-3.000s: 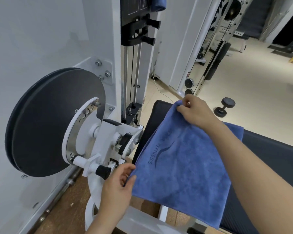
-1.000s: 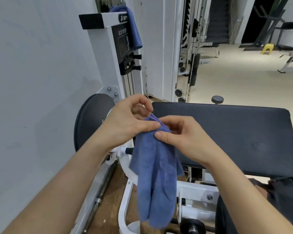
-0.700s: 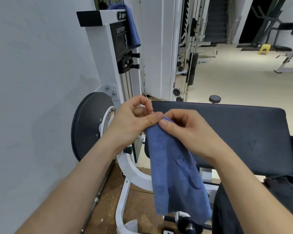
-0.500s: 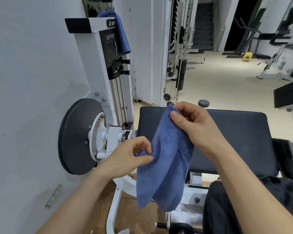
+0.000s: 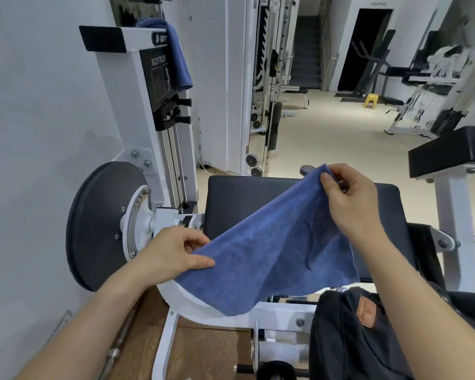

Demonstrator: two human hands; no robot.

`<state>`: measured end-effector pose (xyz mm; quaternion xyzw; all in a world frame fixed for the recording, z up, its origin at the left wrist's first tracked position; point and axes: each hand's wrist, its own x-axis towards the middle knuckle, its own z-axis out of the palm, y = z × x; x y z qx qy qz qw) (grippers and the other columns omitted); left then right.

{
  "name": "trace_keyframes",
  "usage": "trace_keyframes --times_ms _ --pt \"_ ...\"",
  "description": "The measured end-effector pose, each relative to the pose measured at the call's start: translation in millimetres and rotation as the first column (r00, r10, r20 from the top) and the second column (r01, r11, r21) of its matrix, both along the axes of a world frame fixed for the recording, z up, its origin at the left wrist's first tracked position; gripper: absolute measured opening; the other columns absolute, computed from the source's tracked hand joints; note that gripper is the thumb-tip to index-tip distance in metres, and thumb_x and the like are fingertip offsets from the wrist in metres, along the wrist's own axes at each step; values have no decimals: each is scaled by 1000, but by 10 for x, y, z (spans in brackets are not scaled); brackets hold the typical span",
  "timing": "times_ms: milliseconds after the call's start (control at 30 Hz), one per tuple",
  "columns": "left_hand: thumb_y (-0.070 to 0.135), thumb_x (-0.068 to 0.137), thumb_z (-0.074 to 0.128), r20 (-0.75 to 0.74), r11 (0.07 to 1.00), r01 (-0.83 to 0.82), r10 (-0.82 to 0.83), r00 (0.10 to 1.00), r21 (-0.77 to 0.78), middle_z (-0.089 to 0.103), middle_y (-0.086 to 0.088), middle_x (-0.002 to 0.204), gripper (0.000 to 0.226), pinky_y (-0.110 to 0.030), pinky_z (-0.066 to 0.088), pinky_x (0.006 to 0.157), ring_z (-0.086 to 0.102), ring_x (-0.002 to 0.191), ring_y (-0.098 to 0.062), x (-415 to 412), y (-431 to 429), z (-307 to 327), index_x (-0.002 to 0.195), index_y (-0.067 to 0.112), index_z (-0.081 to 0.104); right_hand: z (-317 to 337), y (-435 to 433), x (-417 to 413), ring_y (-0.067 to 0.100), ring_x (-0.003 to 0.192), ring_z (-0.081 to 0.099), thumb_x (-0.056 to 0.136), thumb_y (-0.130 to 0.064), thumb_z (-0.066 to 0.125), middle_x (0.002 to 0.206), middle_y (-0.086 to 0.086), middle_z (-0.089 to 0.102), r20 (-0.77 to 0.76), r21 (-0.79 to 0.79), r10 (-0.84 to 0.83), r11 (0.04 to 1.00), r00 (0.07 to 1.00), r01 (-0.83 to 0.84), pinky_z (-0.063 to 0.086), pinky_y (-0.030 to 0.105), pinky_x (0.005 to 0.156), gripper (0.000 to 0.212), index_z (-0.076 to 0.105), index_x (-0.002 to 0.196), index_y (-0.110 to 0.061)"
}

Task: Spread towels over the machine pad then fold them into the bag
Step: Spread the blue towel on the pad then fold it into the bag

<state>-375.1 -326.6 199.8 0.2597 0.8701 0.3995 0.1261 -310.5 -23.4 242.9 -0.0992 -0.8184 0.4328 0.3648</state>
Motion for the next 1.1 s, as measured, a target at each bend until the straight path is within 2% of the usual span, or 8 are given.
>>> trace_keyframes --times_ms 100,200,333,600,733,900,1000,1100 --pt "19 86 72 -96 996 -79 75 993 -45 70 0 84 4 -38 55 77 64 83 -21 -84 -12 36 85 22 73 65 186 77 4 67 53 96 -15 57 76 -14 63 -21 1 -53 999 998 53 41 19 64 13 66 91 -23" --pt "18 93 63 -83 959 -215 234 969 187 68 5 73 12 -24 51 63 62 70 -17 -178 49 97 86 27 67 146 391 211 1 64 54 95 -12 57 76 -13 63 -11 8 -96 995 995 96 41 14 63 11 66 92 -18" --pt "13 92 63 -132 874 -280 357 925 397 64 17 58 23 -15 46 54 54 51 -1 -259 270 196 82 33 64 206 654 380 23 75 61 94 -19 60 77 1 68 73 129 -130 984 989 119 47 33 69 10 68 90 -24" --pt "7 94 60 -123 758 -274 421 899 592 60 19 54 14 -9 39 49 50 47 1 -645 937 395 90 18 69 359 1266 218 9 49 42 96 -16 59 65 4 59 52 -153 49 987 997 -41 35 19 37 16 69 84 -19" --pt "13 87 70 -40 770 -374 458 888 516 63 14 55 12 -14 41 45 47 43 -2 -1232 1416 153 81 22 70 0 1761 -360 15 62 52 95 -21 61 71 12 65 200 -154 29 988 979 2 47 31 50 15 70 84 -15" --pt "11 89 67 -4 837 -509 521 854 201 66 2 68 13 -23 47 54 56 45 -5 -2025 1981 -565 78 17 70 -835 2148 -1255 18 55 65 92 -19 62 66 2 65 446 -135 -43 984 894 114 61 39 60 20 67 74 -10" --pt "16 90 65 -145 833 -550 552 821 55 65 1 75 8 -24 40 68 60 66 -13 -2290 2201 -770 84 14 69 -1202 2275 -1644 27 66 67 91 -25 59 65 4 66 487 -62 -76 991 870 122 58 46 70 28 62 65 -15" --pt "21 91 63 -239 816 -578 564 791 12 62 3 82 4 -24 36 73 55 81 -15 -2418 2313 -792 89 21 66 -1332 2332 -1875 28 72 62 93 -25 55 65 2 62 486 -2 -131 989 864 151 44 34 65 32 54 61 -20"
